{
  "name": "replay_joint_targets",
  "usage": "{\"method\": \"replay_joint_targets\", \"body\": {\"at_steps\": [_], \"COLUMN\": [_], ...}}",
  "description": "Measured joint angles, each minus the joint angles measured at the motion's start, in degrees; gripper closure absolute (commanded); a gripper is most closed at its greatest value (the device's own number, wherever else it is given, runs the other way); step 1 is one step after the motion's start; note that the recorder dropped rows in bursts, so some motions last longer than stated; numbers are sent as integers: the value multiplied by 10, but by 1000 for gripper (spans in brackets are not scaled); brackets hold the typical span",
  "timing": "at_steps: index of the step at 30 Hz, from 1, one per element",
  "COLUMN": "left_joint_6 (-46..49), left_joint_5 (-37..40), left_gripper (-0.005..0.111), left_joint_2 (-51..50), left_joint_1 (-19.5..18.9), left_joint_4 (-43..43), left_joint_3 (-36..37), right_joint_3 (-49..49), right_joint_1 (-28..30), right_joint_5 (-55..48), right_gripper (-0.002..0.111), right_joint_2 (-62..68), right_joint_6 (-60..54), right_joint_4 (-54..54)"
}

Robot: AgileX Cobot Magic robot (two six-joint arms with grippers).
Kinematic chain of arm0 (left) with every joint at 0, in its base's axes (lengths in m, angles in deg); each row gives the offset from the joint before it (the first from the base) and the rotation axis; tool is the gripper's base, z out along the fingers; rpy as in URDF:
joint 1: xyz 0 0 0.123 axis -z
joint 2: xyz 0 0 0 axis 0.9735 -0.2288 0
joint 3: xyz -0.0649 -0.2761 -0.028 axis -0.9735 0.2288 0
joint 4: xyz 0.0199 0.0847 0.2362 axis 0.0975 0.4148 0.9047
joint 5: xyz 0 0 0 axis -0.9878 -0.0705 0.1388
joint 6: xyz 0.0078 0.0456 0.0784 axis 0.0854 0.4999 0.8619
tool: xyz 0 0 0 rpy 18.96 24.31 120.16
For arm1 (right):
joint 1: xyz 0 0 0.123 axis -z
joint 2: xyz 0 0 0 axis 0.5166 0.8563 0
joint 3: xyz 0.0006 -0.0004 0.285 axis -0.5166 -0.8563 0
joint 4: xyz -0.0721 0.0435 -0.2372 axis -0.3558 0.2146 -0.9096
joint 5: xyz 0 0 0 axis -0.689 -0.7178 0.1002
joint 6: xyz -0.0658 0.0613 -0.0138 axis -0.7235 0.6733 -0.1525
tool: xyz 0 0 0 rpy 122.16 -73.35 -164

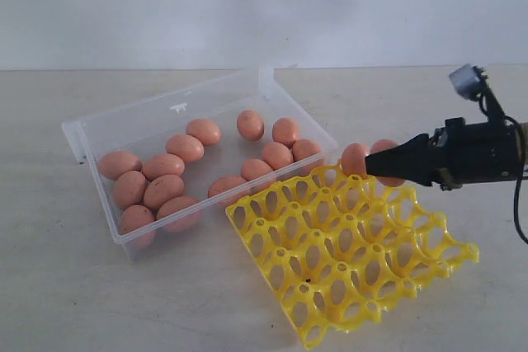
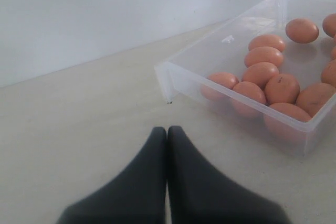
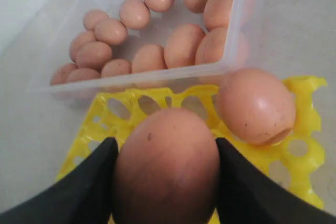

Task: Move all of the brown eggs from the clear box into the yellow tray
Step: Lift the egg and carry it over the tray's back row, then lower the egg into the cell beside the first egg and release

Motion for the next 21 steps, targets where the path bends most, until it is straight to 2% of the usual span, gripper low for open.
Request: {"method": "replay_joint_targets", "body": {"at_steps": [7, 21], "left_joint_6": [0, 0], "left_joint_5": [0, 0], "left_gripper": [111, 111], "left_joint_2": [0, 0], "left_joint_1": [0, 0], "left_joint_4": [0, 0], "left_joint_3": [0, 0], "right_joint_3": [0, 0], "right_joint_1": [-43, -46], "right_joint_5": [-71, -147], "right_gripper": [109, 108], "right_joint_2": [0, 0], "right_joint_6": [-48, -73], "right_joint_4": [0, 29]}}
